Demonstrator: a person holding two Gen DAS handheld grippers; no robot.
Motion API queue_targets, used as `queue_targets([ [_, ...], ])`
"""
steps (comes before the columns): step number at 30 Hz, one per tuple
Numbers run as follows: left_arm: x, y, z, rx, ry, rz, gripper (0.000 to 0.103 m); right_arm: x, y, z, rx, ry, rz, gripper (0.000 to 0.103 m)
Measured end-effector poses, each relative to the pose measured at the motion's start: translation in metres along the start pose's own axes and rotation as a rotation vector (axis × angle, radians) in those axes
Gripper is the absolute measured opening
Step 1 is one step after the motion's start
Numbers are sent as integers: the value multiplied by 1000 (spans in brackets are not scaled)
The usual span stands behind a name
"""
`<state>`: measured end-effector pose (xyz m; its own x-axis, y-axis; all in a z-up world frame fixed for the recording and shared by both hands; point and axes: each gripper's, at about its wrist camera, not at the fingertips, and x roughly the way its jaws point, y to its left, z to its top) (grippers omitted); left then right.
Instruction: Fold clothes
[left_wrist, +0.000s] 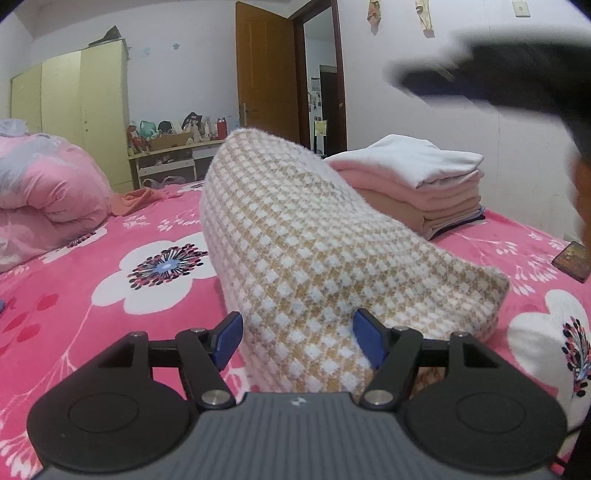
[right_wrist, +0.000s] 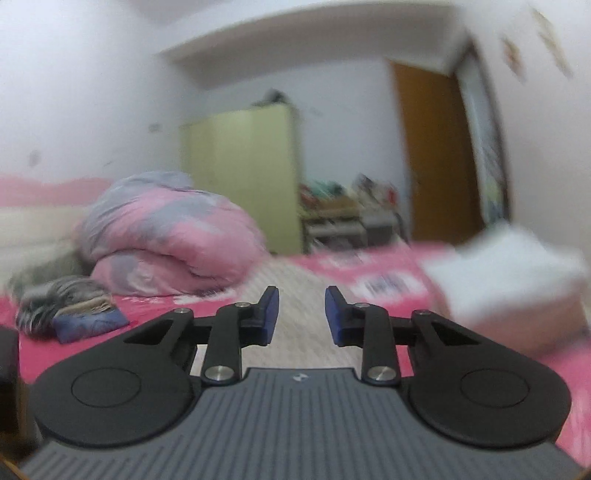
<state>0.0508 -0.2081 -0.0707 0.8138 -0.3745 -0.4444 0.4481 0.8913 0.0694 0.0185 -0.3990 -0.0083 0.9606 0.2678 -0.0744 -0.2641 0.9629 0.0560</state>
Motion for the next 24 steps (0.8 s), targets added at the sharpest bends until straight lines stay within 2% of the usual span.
queue_targets([
  [3,4,0,-4,-4,3,8,71,45,24,15,-133,21,37,24],
  [4,5,1,-5,-11,5,6,71,64,28,8,-171,62,14,24],
  [5,7,2,-7,-20,9,2,73,85,30,-6,-211,143,-28,24],
  [7,16,7,-12,-62,45,-36,74,132,17,-55,-249,379,-101,23],
  [8,19,11,-14,-102,55,-54,76,144,1,-79,-201,428,-109,23],
  [9,22,16,-17,-144,60,-71,77,146,-14,-86,-107,426,-103,23],
  [10,24,22,-19,-188,69,-93,77,145,-21,-78,-42,429,-93,22],
  [11,26,28,-20,-233,79,-117,77,147,-22,-70,-31,453,-100,23],
  [14,29,37,-25,-291,85,-155,78,154,-7,-54,-148,518,-126,23],
  [16,27,37,-27,-283,72,-154,78,152,3,-31,-174,504,-142,23],
  [19,27,35,-29,-287,68,-159,78,138,20,18,-146,345,-73,23],
  [21,26,35,-28,-283,62,-158,78,134,36,41,-161,229,13,23],
  [23,25,34,-30,-281,53,-158,78,145,48,42,-218,174,66,23],
  [24,26,35,-31,-283,48,-159,78,161,46,31,-231,214,54,23],
])
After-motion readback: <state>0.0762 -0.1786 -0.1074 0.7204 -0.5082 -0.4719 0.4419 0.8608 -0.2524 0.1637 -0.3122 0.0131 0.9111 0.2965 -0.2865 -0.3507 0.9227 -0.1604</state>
